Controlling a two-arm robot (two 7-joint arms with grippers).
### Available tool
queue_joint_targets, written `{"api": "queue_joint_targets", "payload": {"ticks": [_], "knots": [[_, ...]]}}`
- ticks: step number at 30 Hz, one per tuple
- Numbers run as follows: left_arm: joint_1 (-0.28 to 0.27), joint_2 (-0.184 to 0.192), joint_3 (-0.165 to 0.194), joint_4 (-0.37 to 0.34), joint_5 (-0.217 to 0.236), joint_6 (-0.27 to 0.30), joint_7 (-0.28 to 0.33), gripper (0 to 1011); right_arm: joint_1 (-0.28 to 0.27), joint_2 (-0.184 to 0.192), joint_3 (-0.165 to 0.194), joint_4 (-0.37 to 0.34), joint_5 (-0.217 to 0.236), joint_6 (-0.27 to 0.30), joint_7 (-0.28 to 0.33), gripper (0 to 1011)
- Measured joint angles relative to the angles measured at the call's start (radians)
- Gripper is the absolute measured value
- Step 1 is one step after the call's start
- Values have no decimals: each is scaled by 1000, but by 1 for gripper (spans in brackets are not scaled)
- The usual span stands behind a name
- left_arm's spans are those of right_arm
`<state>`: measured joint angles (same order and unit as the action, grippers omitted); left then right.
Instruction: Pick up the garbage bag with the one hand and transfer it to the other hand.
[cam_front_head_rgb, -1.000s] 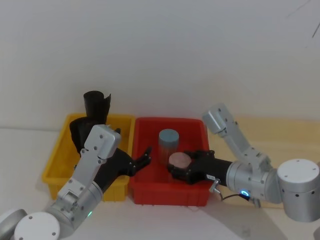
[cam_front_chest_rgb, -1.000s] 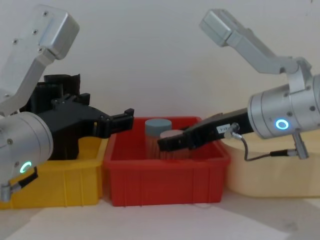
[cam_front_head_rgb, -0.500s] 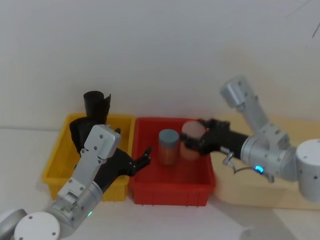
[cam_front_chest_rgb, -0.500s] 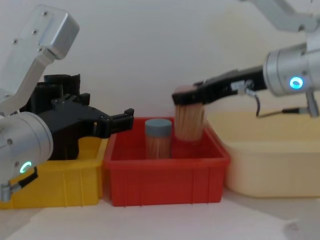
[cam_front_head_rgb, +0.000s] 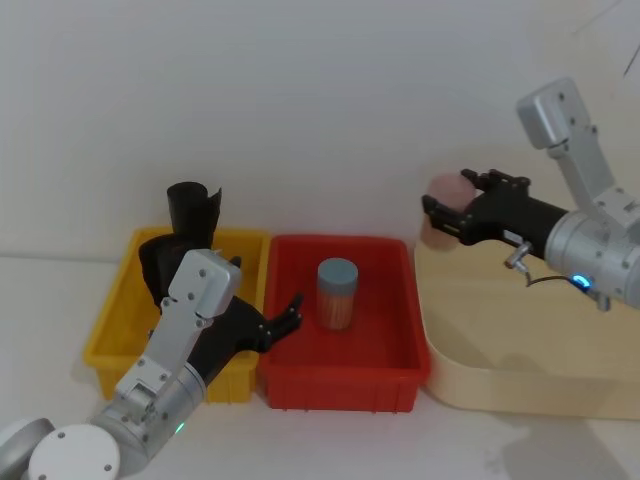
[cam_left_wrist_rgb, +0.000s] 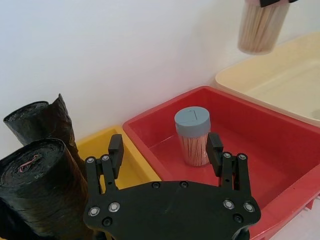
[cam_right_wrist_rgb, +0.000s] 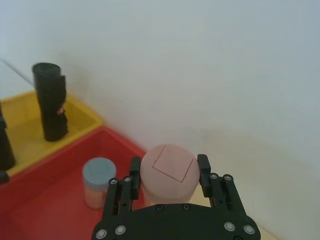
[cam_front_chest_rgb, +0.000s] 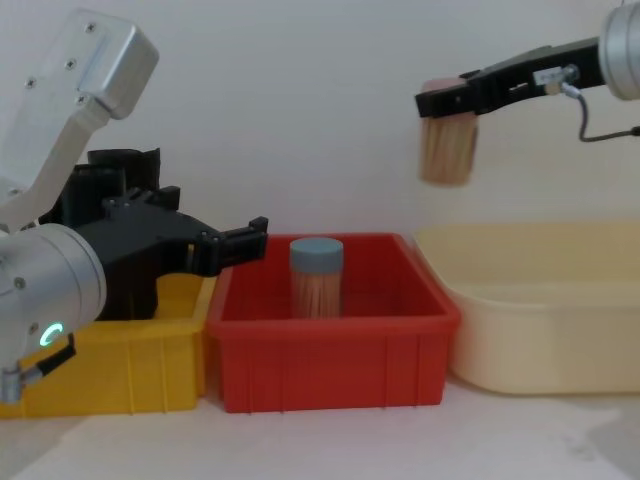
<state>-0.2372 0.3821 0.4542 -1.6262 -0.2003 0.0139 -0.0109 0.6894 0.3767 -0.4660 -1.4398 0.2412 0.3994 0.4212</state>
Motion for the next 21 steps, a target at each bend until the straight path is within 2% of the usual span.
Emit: {"api": "queue_joint_targets", "payload": {"ticks": [9, 18, 21], "knots": [[0, 0, 0, 0, 0, 0, 0, 1001, -4, 35, 13, 0, -10, 51, 10, 663], [0, 0, 0, 0, 0, 0, 0, 1000, -12, 67, -17, 40, -41, 105, 40, 666], [0, 0, 0, 0, 0, 0, 0, 1000, -13, 71, -25, 50, -49, 112, 45, 747]]}}
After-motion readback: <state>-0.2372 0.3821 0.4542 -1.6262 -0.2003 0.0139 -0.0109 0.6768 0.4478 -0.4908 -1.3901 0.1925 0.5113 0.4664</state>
